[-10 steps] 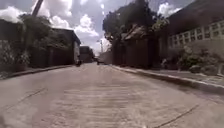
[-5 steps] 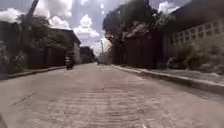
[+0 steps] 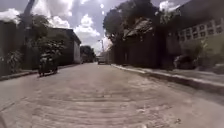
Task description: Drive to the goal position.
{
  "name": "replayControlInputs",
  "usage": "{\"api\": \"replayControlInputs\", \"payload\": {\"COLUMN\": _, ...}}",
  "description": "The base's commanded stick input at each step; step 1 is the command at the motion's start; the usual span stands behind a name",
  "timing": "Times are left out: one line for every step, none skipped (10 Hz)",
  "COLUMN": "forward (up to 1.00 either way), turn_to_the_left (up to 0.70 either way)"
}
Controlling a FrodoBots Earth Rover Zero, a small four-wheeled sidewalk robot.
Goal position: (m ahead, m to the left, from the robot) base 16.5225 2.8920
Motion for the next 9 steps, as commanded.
{"api": "replayControlInputs", "payload": {"forward": 0.85, "turn_to_the_left": 0.0}}
{"api": "replayControlInputs", "payload": {"forward": 0.85, "turn_to_the_left": 0.0}}
{"api": "replayControlInputs", "payload": {"forward": 0.85, "turn_to_the_left": 0.0}}
{"api": "replayControlInputs", "payload": {"forward": 0.85, "turn_to_the_left": 0.0}}
{"api": "replayControlInputs", "payload": {"forward": 0.85, "turn_to_the_left": 0.0}}
{"api": "replayControlInputs", "payload": {"forward": 0.85, "turn_to_the_left": 0.0}}
{"api": "replayControlInputs", "payload": {"forward": 0.85, "turn_to_the_left": 0.0}}
{"api": "replayControlInputs", "payload": {"forward": 0.85, "turn_to_the_left": 0.0}}
{"api": "replayControlInputs", "payload": {"forward": 0.85, "turn_to_the_left": 0.0}}
